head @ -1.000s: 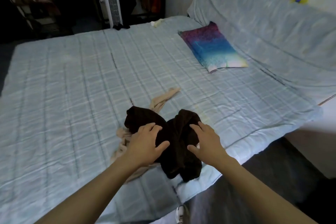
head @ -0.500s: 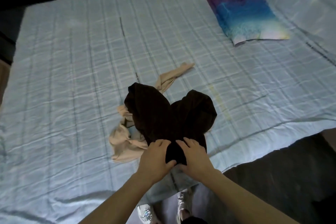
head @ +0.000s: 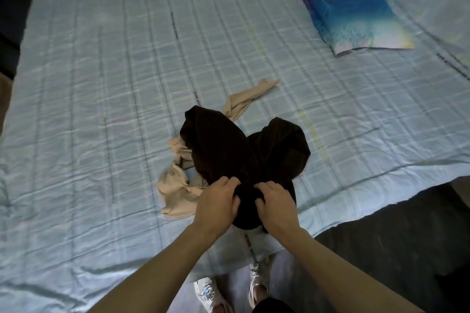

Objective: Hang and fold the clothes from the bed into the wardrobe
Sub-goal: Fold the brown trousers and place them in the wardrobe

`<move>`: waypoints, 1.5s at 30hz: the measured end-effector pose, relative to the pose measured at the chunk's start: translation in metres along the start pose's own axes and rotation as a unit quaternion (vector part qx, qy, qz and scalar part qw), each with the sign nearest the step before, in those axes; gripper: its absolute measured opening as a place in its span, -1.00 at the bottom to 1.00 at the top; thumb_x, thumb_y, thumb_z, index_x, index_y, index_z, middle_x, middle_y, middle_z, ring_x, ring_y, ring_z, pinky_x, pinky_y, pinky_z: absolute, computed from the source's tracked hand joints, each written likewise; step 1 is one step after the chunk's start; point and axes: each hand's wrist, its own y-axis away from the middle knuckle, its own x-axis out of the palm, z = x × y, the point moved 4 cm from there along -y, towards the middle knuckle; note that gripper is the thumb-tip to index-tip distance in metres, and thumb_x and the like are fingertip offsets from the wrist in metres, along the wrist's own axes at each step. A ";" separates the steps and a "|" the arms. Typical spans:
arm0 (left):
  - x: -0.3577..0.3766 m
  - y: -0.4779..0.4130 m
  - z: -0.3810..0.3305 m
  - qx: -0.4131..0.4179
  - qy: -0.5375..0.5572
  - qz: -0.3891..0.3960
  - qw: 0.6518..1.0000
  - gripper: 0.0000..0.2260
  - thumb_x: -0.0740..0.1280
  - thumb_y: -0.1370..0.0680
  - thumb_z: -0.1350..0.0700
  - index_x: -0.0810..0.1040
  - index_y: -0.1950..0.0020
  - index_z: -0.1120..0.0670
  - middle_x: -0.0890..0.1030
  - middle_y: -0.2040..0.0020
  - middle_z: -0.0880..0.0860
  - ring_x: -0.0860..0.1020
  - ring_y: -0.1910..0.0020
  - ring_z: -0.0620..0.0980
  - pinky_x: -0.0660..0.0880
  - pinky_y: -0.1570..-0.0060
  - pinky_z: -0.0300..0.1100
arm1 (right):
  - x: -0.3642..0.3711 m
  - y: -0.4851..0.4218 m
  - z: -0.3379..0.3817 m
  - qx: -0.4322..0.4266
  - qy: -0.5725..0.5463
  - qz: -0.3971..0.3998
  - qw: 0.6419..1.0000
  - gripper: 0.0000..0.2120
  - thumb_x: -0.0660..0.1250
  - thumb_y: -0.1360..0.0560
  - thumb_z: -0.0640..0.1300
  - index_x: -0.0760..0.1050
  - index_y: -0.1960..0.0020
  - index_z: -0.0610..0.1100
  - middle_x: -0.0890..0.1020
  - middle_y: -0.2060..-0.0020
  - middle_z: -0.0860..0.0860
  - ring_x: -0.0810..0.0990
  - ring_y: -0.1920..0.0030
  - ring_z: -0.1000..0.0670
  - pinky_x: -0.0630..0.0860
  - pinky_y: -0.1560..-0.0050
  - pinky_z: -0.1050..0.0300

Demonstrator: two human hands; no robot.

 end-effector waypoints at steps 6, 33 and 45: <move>-0.085 -0.020 -0.008 0.019 0.049 -0.097 0.994 -0.80 0.35 -0.51 0.19 0.56 -0.13 0.06 0.55 0.10 0.01 0.52 0.19 -0.03 0.52 0.17 -0.05 | -0.056 -0.016 0.033 0.005 -0.058 -0.091 0.994 -0.73 0.29 -0.51 -0.17 0.56 -0.20 -0.05 0.59 0.03 0.03 0.55 0.07 0.03 0.47 0.08 0.17; -0.343 0.017 0.029 0.110 0.212 -0.310 0.920 -0.87 0.48 -0.48 0.20 0.55 0.09 0.06 0.60 0.24 -0.05 0.57 0.22 -0.06 0.51 0.22 -0.26 | -0.215 -0.058 0.260 -0.235 -0.474 -0.005 0.849 -0.75 0.38 -0.53 0.09 0.62 -0.15 0.03 0.70 -0.01 0.02 0.67 -0.07 0.02 0.55 0.04 0.25; -0.401 0.000 0.094 -0.033 0.180 -0.407 0.895 -0.89 0.48 -0.49 0.13 0.55 0.13 0.05 0.59 0.28 -0.11 0.57 0.26 -0.17 0.46 0.30 -0.40 | -0.121 -0.153 0.287 -0.234 -0.283 0.033 0.930 -0.50 0.54 -0.38 -0.04 0.45 -0.26 0.08 0.60 -0.03 0.24 0.55 0.00 0.34 0.45 0.05 0.46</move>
